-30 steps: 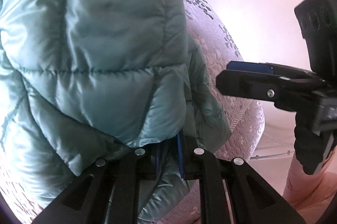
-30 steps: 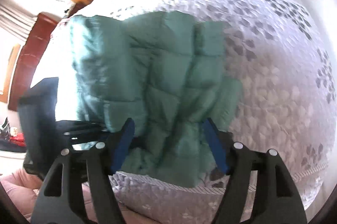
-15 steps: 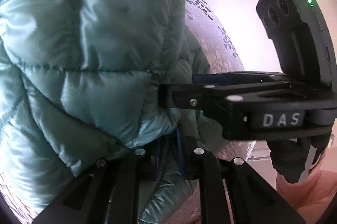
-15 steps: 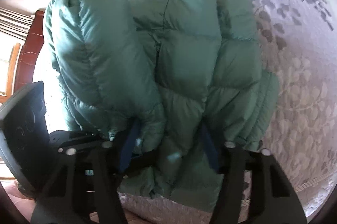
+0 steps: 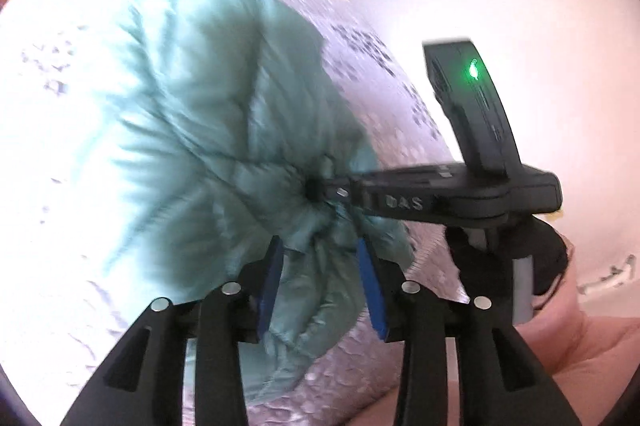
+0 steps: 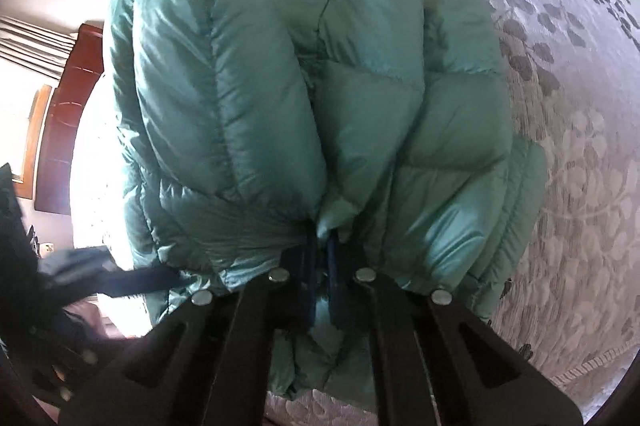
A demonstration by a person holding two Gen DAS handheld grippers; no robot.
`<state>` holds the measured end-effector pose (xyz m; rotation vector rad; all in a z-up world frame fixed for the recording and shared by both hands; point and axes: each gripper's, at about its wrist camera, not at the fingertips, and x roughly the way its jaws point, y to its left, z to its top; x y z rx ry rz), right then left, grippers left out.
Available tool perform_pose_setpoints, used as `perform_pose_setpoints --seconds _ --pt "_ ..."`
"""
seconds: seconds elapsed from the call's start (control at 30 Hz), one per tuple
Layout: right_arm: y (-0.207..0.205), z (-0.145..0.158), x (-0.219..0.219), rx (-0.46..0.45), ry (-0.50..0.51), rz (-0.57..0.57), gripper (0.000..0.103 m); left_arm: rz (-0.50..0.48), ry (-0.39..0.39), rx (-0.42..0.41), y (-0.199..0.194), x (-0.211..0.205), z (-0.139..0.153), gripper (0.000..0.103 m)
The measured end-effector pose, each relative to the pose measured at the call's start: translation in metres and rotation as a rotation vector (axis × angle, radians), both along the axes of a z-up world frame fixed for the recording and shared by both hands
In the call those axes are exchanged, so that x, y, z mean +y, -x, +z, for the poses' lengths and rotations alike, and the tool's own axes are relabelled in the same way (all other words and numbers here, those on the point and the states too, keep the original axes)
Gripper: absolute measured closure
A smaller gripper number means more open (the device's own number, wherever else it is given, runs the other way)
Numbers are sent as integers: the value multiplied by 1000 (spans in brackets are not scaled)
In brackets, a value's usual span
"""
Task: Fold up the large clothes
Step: 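Grip the folded jacket bundle with both tools and lift it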
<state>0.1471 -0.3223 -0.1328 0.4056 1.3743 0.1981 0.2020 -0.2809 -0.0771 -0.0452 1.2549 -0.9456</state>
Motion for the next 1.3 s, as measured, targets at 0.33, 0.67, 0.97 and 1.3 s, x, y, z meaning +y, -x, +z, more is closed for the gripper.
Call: perform_pose_setpoints --seconds 0.33,0.67,0.97,1.3 --pt "14 88 -8 -177 -27 -8 103 111 51 -46 -19 41 21 64" --pt "52 59 -63 -63 138 -160 103 19 32 -51 -19 3 1 64" --pt "48 -22 -77 49 112 -197 103 -28 -44 -50 -21 -15 -31 72" --pt "33 -49 -97 60 19 -208 103 -17 -75 -41 -31 -25 -51 72"
